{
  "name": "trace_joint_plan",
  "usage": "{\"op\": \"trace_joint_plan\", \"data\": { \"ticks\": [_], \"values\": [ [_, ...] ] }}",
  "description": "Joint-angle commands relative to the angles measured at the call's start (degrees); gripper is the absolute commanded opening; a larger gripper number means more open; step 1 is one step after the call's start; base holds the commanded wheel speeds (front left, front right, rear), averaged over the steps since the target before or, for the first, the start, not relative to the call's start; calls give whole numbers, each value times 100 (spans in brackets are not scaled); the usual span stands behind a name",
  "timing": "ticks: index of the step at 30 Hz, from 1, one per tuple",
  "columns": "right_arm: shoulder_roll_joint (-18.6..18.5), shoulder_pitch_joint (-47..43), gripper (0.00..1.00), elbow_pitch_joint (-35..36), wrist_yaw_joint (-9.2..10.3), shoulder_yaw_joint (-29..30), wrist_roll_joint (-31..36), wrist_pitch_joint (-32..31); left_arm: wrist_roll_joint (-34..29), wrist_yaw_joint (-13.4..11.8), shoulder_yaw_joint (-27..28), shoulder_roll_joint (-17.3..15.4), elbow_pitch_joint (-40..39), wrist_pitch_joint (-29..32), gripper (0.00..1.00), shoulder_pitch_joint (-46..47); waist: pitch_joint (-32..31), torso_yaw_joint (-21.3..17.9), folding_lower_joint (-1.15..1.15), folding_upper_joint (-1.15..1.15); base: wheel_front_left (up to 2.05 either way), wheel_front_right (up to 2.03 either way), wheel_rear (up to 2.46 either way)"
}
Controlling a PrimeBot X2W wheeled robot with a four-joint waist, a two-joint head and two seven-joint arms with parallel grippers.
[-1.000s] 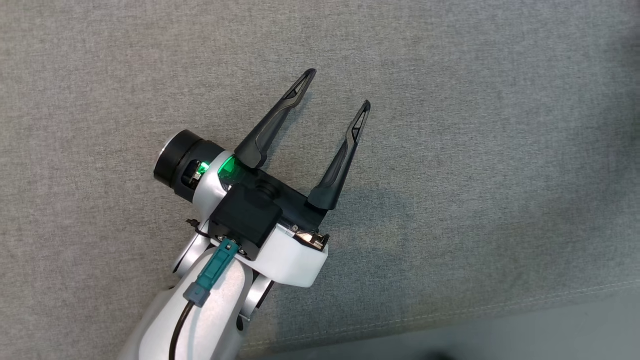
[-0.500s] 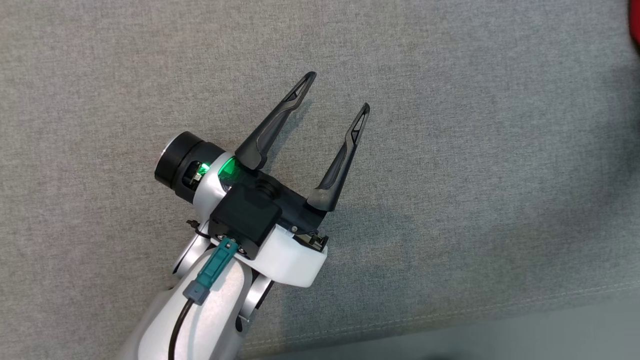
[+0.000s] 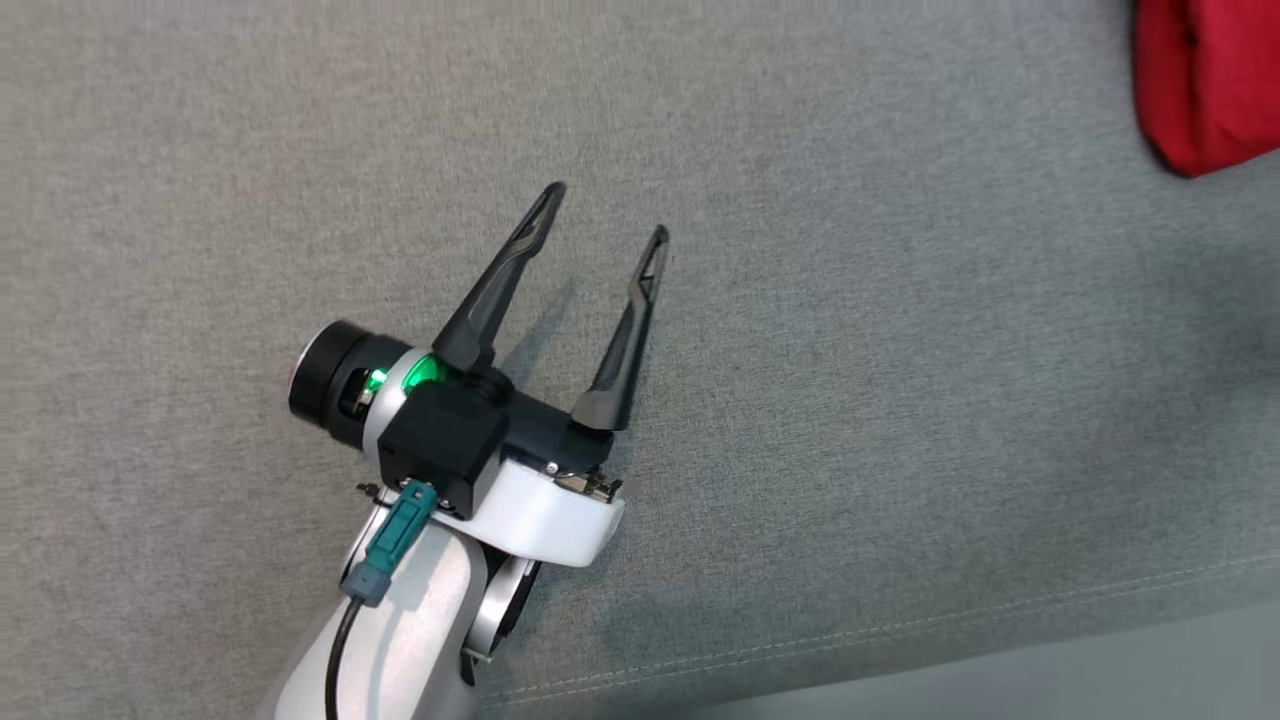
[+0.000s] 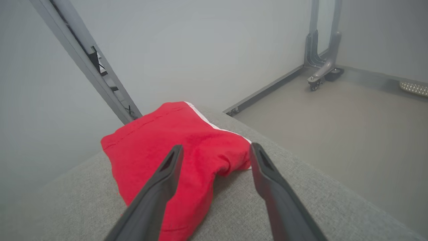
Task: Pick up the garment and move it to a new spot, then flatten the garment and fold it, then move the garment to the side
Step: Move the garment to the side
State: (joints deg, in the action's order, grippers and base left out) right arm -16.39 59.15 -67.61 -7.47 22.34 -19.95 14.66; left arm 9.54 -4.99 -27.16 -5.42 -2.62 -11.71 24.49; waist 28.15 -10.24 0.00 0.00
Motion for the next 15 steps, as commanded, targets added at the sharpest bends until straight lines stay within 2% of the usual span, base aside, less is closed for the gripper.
{"op": "trace_joint_plan", "data": {
  "ticks": [1,8,15],
  "values": [
    [36,-210,100,322,-2,-122,107,34,43,-88,212,-13,-103,-46,100,-87,-250,-18,0,0,0,0,0],
    [446,-985,100,1623,-2,-866,366,34,294,-447,527,47,170,-153,100,-440,-860,219,0,0,0,0,0],
    [522,-1760,100,2467,-2,-1865,227,34,596,-605,780,105,374,-272,100,-805,-1485,618,0,0,0,0,0]
  ]
}}
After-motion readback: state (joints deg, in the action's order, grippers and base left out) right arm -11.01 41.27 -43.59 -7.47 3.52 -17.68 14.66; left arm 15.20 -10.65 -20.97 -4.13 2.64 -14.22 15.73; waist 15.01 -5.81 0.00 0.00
